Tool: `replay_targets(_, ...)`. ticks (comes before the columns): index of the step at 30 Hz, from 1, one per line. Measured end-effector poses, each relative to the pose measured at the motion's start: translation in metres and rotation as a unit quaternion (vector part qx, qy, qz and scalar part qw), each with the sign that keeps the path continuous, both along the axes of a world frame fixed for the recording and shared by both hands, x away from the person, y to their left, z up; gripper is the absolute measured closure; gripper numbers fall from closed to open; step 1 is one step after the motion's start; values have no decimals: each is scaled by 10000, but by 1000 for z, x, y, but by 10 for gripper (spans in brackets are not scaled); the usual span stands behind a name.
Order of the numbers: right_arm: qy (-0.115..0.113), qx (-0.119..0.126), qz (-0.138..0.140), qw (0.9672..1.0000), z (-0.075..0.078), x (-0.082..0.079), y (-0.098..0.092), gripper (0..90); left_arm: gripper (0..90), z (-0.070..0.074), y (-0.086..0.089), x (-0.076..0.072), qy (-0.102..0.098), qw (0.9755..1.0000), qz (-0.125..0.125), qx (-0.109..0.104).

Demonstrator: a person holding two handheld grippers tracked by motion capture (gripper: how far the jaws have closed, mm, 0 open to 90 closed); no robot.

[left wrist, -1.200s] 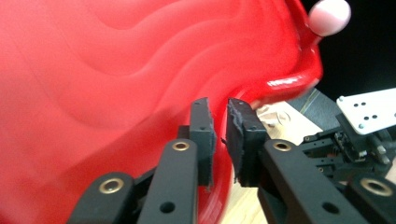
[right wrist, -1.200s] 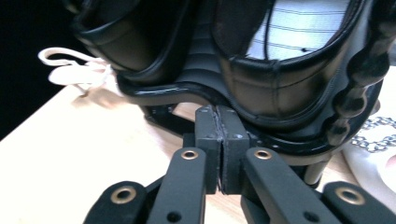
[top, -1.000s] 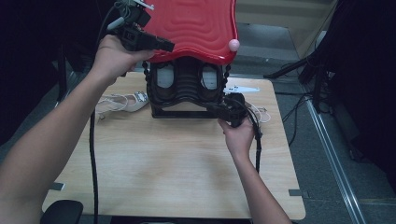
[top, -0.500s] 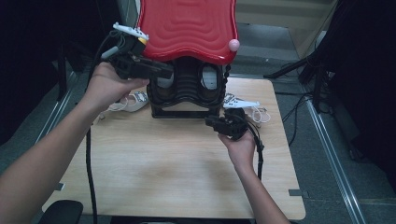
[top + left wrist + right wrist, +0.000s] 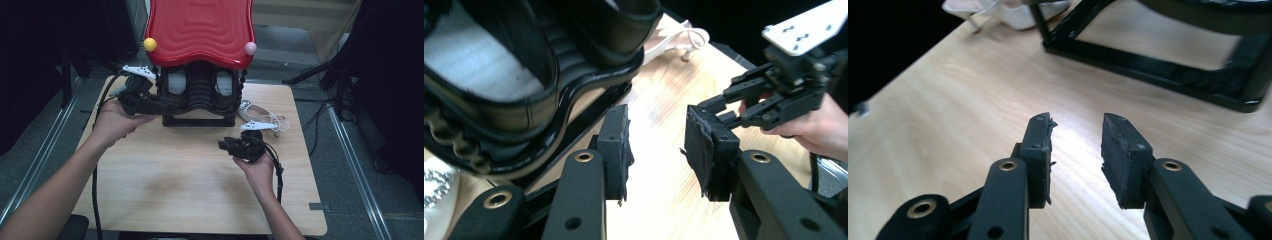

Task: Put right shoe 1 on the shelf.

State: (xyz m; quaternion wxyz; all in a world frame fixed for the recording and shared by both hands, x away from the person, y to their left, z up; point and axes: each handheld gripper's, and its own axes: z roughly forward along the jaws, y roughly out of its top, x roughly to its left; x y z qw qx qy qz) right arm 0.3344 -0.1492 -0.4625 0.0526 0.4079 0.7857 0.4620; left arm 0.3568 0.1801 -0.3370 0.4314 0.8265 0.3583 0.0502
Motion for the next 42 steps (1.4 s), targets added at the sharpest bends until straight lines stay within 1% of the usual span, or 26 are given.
replay_targets(1, -125, -121, -100, 9998, -1, -3, 2, 662, 624, -6, 1, -1, 44, 10000, 6, -21)
replay_targets(2, -127, -179, -66, 9997, -1, -5, 2, 662, 624, -8, 1, -1, 68, 10000, 0, -37)
replay_targets(3, -121, -164, -39, 9998, -1, -5, 3, 662, 624, -13, 2, -1, 115, 9999, -12, -60)
replay_targets(6, 7, 22, 63, 10000, 0, -6, 2, 659, 625, -28, 5, -4, 204, 9997, 28, -100)
replay_targets(7, 64, 76, 111, 9999, -1, -6, 3, 650, 624, -36, 6, -5, 260, 9996, 37, -126)
replay_targets(8, 159, 155, 170, 9996, -2, -5, 3, 645, 624, -38, 7, -6, 271, 9996, 19, -92)
replay_targets(10, 251, 214, 222, 9992, -3, -5, 3, 642, 622, -49, 8, -8, 327, 9994, 26, -97)
replay_targets(11, 291, 230, 255, 9990, -3, -5, 3, 642, 622, -55, 8, -9, 368, 9992, 37, -134)
replay_targets(13, 246, 226, 236, 9992, -4, -6, 3, 645, 617, -64, 10, -12, 354, 9993, 63, -77)
replay_targets(14, 241, 234, 222, 9992, -5, -6, 3, 649, 615, -69, 11, -13, 399, 9992, 57, -66)
replay_targets(16, 277, 212, 227, 9991, -7, -6, 2, 649, 611, -77, 13, -14, 432, 9990, 68, -65)
replay_targets(17, 268, 194, 221, 9992, -8, -6, 1, 648, 607, -80, 14, -15, 416, 9991, 94, -29)
replay_targets(19, 269, 193, 203, 9992, -8, -6, -1, 648, 607, -87, 16, -17, 452, 9989, 98, -67)
replay_targets(21, 190, 163, 206, 9995, -8, -7, -2, 650, 604, -92, 17, -18, 438, 9990, 63, -66)
replay_targets(22, 142, 151, 210, 9996, -8, -8, -3, 637, 602, -94, 18, -19, 432, 9990, 75, -46)
replay_targets(25, -51, 245, 195, 9995, -10, -10, -6, 612, 592, -100, 20, -19, 499, 9987, 59, 4)
replay_targets(27, 17, 234, 162, 9996, -10, -10, -7, 604, 585, -103, 22, -20, 496, 9987, 77, 46)
replay_targets(28, 39, 239, 171, 9996, -11, -10, -7, 575, 583, -105, 23, -20, 495, 9987, 70, 52)
replay_targets(30, 81, 283, 204, 9994, -12, -9, -8, 509, 579, -107, 26, -21, 534, 9985, 62, -34)
replay_targets(32, 115, 247, 233, 9994, -12, -9, -8, 433, 573, -110, 28, -21, 505, 9987, 86, -24)
replay_targets(36, 189, 125, 305, 9993, -14, -9, -8, 347, 554, -114, 32, -22, 520, 9986, 66, -31)
replay_targets(37, 222, 121, 335, 9991, -14, -9, -8, 335, 553, -115, 33, -23, 483, 9988, 82, -34)
replay_targets(39, 260, 120, 398, 9988, -14, -9, -9, 320, 550, -118, 36, -24, 505, 9986, 120, -67)
replay_targets(41, 286, 127, 450, 9985, -14, -9, -9, 263, 550, -120, 40, -25, 532, 9985, 144, -44)
replay_targets(42, 296, 120, 458, 9984, -14, -8, -9, 246, 551, -121, 42, -25, 497, 9986, 156, -12)
